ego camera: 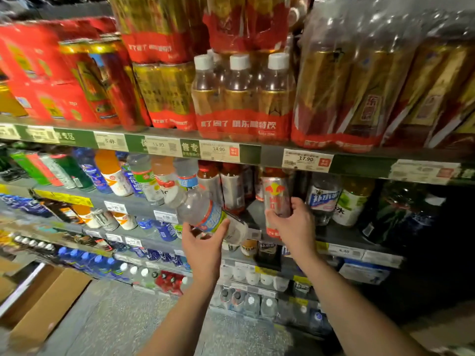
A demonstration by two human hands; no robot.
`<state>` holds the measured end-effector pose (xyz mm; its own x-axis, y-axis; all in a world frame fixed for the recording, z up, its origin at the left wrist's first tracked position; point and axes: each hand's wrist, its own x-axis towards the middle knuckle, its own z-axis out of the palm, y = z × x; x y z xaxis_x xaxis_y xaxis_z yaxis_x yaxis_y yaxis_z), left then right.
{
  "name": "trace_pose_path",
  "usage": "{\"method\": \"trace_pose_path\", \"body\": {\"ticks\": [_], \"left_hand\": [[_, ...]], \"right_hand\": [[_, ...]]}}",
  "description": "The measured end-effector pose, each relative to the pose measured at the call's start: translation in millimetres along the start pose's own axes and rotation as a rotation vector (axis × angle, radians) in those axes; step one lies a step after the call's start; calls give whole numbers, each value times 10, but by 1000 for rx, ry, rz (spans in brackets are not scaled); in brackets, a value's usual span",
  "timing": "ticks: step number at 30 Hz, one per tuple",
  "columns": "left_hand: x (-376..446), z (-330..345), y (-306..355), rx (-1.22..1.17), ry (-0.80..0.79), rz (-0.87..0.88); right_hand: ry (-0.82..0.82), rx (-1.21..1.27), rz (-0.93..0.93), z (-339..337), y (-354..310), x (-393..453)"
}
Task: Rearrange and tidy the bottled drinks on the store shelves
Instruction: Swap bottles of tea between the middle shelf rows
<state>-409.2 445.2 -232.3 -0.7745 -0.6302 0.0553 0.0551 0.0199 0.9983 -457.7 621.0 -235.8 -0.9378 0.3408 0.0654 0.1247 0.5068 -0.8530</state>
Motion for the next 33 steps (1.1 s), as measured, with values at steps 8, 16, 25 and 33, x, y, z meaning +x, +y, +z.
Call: {"method": "trace_pose_path", "body": {"ticks": [8,16,25,33], "left_hand": [[332,-346,35,29,-219,49],[593,-422,25,50,-349,38],[814,-627,35,60,-449,69],[1075,-928,1,51,-484,66]], "right_hand": [[247,98,69,385,-9,70],[308,80,82,450,54,116],[197,83,-54,1171,-408,-264],[107,59,60,1487,-402,119]]}}
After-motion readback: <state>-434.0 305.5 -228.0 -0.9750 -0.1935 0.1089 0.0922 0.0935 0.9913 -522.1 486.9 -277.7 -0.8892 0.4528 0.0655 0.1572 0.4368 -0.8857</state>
